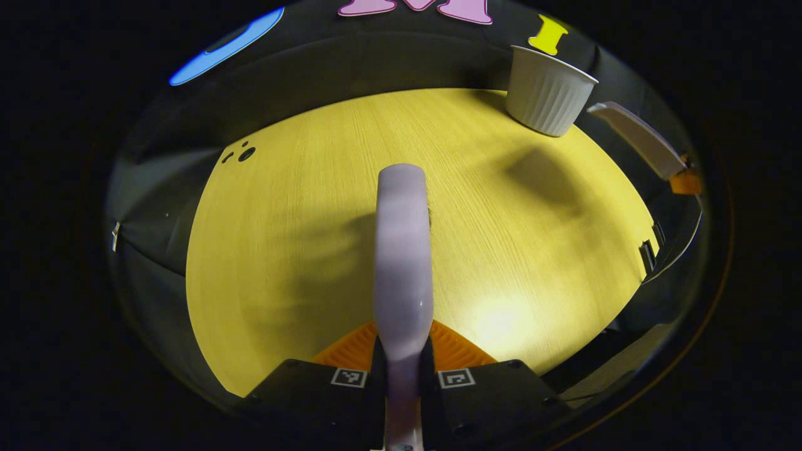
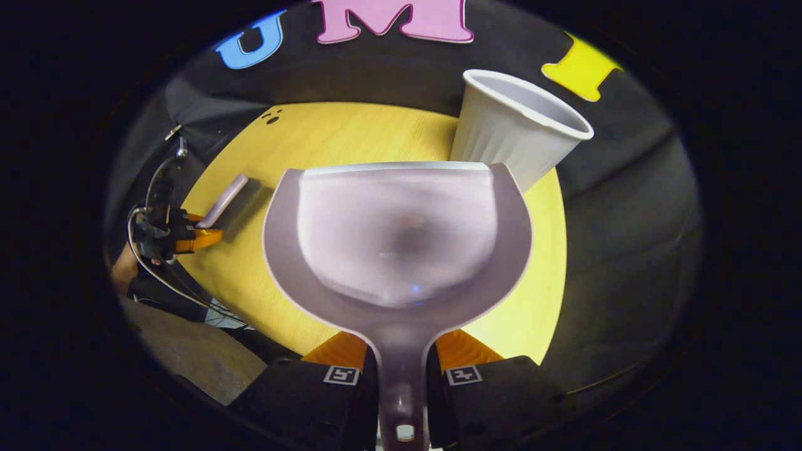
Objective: Pick up the small broom and dustpan from the desktop, sweep the trash into the dustpan with the broom, and then empty the trash into the garbage bin.
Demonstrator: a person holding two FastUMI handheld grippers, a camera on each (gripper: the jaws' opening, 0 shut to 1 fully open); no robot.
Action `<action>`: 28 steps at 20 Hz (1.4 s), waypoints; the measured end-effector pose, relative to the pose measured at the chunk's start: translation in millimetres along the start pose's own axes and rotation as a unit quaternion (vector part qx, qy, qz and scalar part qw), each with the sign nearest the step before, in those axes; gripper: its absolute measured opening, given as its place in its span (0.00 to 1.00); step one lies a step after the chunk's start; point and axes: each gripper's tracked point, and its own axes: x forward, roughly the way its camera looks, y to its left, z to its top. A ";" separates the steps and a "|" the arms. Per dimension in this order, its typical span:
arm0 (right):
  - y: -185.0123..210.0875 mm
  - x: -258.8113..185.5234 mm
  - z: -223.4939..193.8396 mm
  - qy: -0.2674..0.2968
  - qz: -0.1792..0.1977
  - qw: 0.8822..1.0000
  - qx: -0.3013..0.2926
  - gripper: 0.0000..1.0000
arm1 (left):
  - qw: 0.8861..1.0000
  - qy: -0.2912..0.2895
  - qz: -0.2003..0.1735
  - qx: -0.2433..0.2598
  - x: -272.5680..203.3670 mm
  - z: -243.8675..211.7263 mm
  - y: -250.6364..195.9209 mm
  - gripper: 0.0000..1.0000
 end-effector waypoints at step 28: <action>43.7 111.5 -63.9 0.073 0.002 0.997 -0.005 0.43 | 0.997 0.016 0.053 0.043 -10.4 15.3 22.9 0.34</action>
